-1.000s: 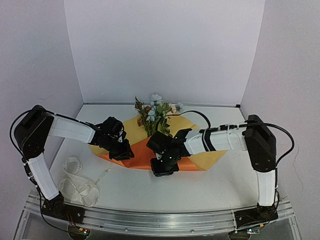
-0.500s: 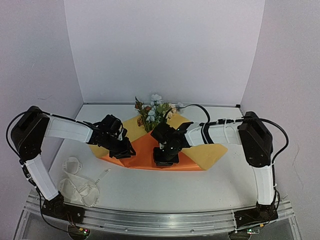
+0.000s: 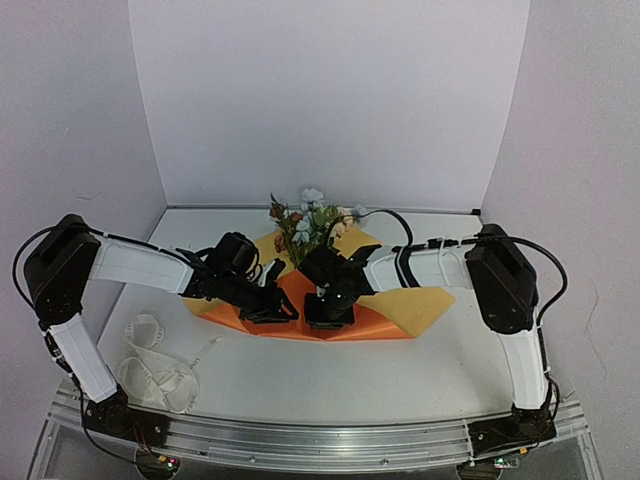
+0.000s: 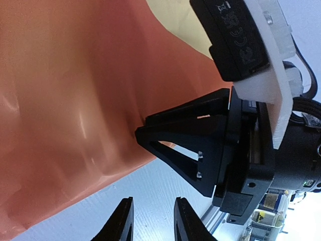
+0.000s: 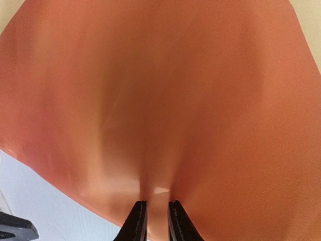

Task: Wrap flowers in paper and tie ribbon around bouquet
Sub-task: Press the fold line on the 1/4-folded wrapping paper.

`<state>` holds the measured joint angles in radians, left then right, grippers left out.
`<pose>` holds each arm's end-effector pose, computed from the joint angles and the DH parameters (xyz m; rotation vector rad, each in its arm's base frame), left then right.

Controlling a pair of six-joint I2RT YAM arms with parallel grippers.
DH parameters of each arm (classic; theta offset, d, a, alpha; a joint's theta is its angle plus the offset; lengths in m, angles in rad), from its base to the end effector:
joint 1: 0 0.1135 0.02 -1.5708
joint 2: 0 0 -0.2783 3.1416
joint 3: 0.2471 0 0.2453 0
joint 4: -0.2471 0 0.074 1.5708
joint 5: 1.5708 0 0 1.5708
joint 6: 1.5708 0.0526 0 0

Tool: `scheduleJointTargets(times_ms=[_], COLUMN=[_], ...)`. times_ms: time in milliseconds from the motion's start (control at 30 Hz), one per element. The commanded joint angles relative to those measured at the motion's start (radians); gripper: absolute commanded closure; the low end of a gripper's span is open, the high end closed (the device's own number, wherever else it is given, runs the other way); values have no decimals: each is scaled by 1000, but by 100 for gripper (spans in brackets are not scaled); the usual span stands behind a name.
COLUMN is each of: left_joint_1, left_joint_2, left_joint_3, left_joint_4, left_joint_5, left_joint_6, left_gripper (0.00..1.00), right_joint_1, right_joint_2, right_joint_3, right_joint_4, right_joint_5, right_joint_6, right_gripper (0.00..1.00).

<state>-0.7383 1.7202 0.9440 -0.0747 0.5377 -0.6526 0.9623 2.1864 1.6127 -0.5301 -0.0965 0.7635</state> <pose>0.2420 -0.2567 0.1753 0.3903 2.6507 -1.2064 0.2645 0.3885 0.1492 -0.3152 2.8310 0.6041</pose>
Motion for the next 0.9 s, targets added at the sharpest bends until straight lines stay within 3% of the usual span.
scheduleJointTargets(times_ms=[0, 367, 567, 867], left_joint_1=[4, 4, 5, 5], left_joint_2=[48, 106, 112, 110], left_joint_3=[4, 20, 25, 24], left_joint_4=[70, 51, 33, 20], left_joint_5=[31, -98, -153, -169], left_joint_6=[-8, -71, -104, -107], left_gripper=[71, 74, 74, 74], right_joint_1=[-4, 67, 95, 84], right_joint_2=[-91, -283, -264, -164], right_joint_3=[-3, -212, -259, -181], right_joint_4=[2, 2, 12, 15], right_joint_5=[42, 52, 55, 74], right_joint_6=[-12, -28, -24, -37], right_gripper=[81, 70, 79, 85])
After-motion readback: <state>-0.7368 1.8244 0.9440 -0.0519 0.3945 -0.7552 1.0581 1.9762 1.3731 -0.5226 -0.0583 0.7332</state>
